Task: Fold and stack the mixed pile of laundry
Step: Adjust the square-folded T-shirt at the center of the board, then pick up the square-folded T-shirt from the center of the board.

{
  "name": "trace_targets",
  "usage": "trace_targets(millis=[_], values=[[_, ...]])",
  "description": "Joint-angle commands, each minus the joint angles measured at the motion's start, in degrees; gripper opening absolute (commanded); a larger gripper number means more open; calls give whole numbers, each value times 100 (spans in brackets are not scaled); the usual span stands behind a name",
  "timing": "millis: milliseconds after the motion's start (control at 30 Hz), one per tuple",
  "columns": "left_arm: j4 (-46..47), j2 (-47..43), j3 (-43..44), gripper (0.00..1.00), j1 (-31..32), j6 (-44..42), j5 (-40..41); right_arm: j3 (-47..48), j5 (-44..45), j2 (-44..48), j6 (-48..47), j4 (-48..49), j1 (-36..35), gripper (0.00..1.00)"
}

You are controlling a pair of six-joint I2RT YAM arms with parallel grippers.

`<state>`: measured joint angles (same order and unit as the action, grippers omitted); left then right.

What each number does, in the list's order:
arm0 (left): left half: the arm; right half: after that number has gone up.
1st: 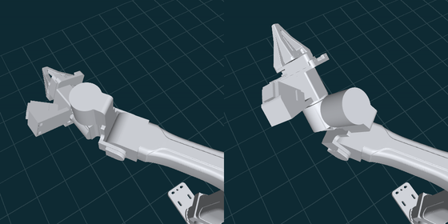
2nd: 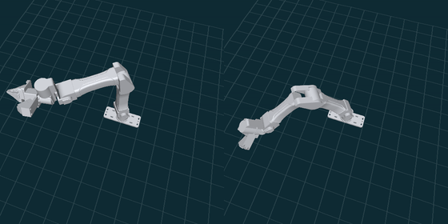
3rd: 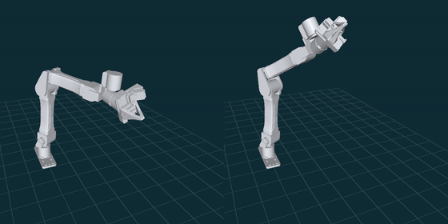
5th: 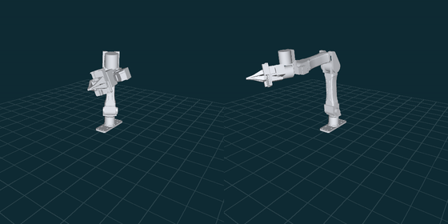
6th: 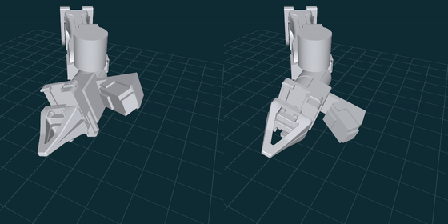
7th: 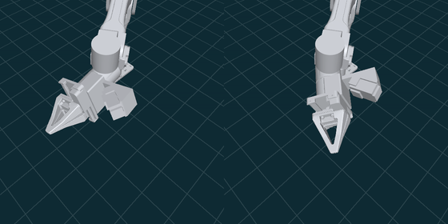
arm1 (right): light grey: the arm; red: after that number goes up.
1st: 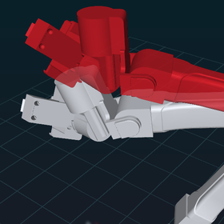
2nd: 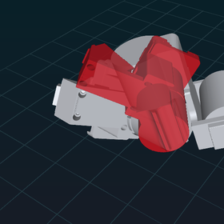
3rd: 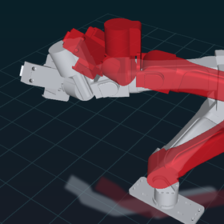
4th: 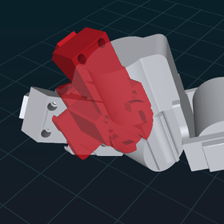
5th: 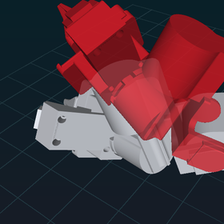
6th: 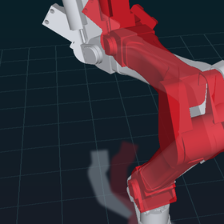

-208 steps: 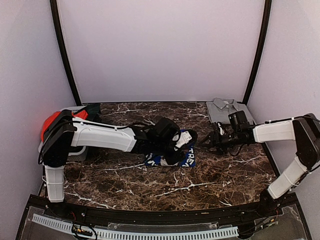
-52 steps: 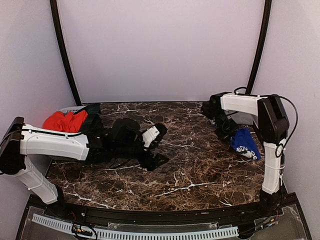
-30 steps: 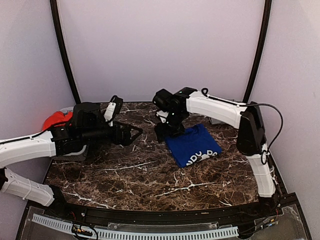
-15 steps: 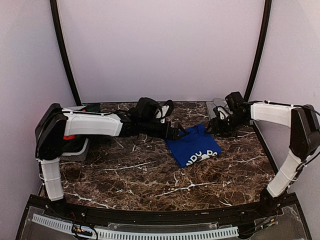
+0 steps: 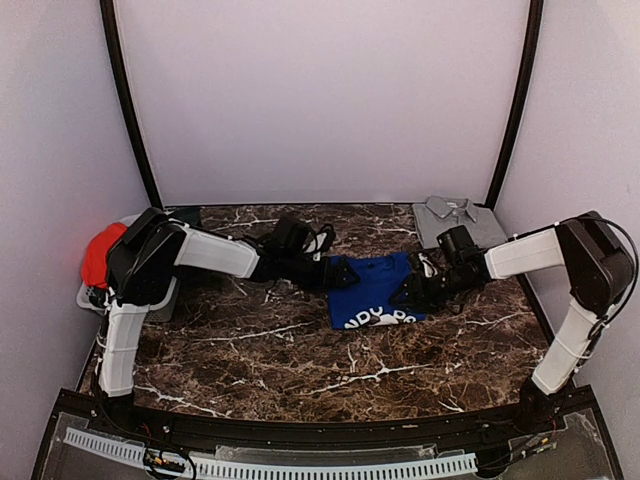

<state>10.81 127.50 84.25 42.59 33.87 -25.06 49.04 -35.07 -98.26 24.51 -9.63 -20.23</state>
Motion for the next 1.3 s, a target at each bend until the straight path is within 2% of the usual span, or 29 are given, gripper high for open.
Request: trace_targets(millis=[0, 100, 200, 300, 367, 467, 600, 667, 767, 1000, 1267], values=[[-392, -489, -666, 99, -382, -137, 100, -431, -369, 118, 663, 652, -802, 59], [-600, -930, -851, 99, -442, -541, 276, -551, -282, 436, 809, 568, -932, 59], [-782, -1660, -1064, 99, -306, -1237, 670, -446, -19, 1014, 650, 90, -864, 60], [-937, -2178, -1205, 99, 136, -1977, 1331, -399, 41, 1650, 589, -218, -741, 60], [-908, -2470, -1279, 99, 546, -2916, 1813, -498, 34, 2046, 679, -275, -594, 61], [-799, -2451, -1285, 99, 1084, -3852, 2392, -747, -179, 2425, 841, -222, -246, 62], [-474, -2128, -1163, 97, 1531, -4658, 2320, -992, -345, 2559, 915, -154, -1, 62], [-431, -1867, -973, 89, 1670, -4979, 2129, -1153, -406, 2566, 1006, -57, 117, 61], [-620, -1257, -456, 72, 1939, -5532, 2314, -1371, -544, 2558, 1162, 115, 308, 61], [-561, -490, 140, 47, 2131, -5957, 2181, -1813, -746, 2526, 1414, 431, 590, 62], [-713, 257, 773, 35, 2268, -6179, 1948, -1925, -710, 2354, 1593, 431, 762, 61]])
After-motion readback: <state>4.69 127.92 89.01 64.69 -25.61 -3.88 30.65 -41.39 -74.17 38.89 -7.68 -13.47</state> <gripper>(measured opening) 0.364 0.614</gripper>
